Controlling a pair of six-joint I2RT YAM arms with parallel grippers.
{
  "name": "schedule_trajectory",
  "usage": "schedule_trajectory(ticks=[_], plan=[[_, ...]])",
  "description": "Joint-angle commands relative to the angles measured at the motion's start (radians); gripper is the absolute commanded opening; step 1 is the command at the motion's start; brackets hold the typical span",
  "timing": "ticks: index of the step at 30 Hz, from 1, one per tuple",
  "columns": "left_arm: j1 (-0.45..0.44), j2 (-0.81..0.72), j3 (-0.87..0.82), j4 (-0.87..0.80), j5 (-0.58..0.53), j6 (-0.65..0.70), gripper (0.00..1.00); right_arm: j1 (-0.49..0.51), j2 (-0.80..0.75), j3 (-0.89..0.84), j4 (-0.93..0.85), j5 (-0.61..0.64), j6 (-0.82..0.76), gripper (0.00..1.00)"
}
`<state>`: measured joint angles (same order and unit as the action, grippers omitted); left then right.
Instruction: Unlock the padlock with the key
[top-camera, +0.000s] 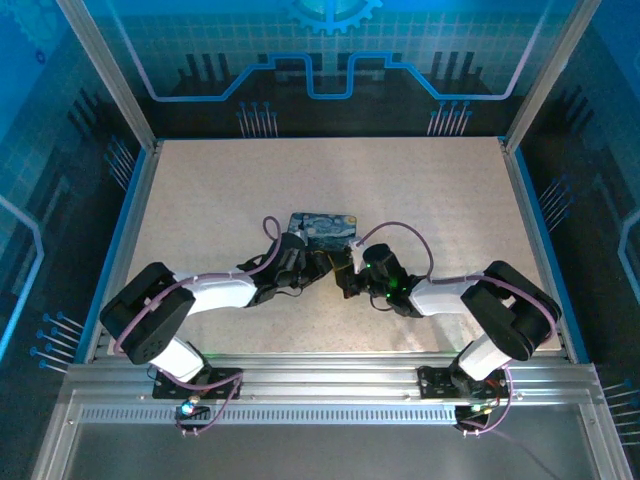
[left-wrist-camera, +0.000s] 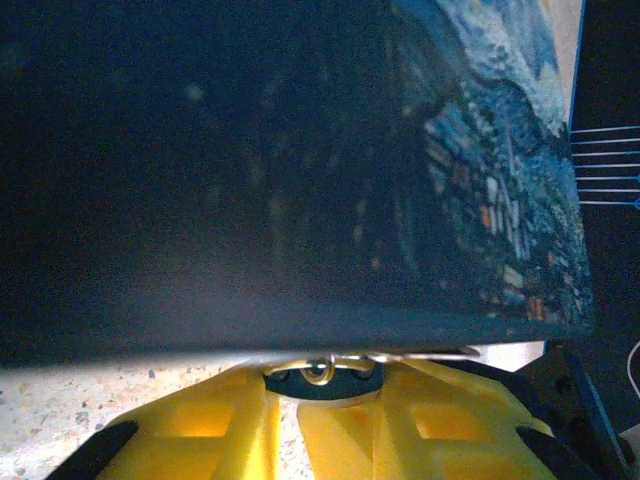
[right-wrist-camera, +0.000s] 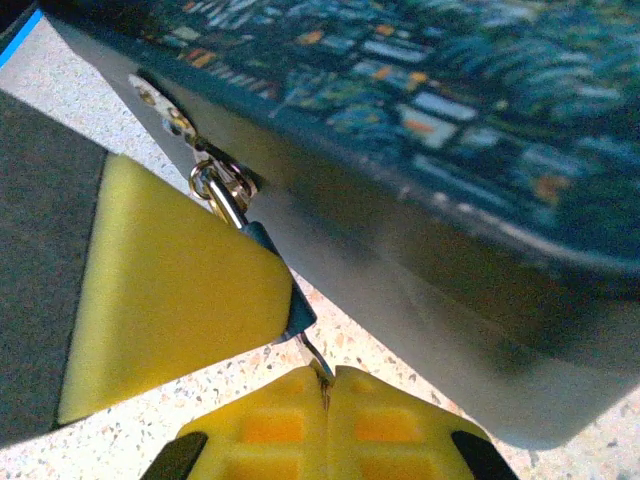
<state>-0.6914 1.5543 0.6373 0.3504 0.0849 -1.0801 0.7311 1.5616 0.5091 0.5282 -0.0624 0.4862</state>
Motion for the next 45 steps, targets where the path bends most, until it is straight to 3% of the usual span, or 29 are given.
schedule_trajectory(ticks=[1,9,21,30,45], plan=[[-0.021,0.016,-0.005,0.092,0.067,-0.025,0.29,0.007,-0.028,0.015,0.017,-0.058,0.065,0.00],[-0.021,-0.003,-0.030,0.090,0.044,-0.024,0.37,0.012,0.011,0.043,-0.111,-0.070,0.136,0.00],[-0.003,-0.103,-0.090,0.030,0.008,-0.023,0.57,0.013,0.023,0.056,-0.170,-0.100,0.217,0.00],[0.020,-0.155,-0.149,0.037,0.015,-0.054,0.57,0.018,-0.002,0.064,-0.151,-0.154,0.346,0.00],[0.020,-0.100,-0.156,0.097,0.019,-0.086,0.52,0.019,-0.021,0.100,-0.196,-0.224,0.521,0.00]])
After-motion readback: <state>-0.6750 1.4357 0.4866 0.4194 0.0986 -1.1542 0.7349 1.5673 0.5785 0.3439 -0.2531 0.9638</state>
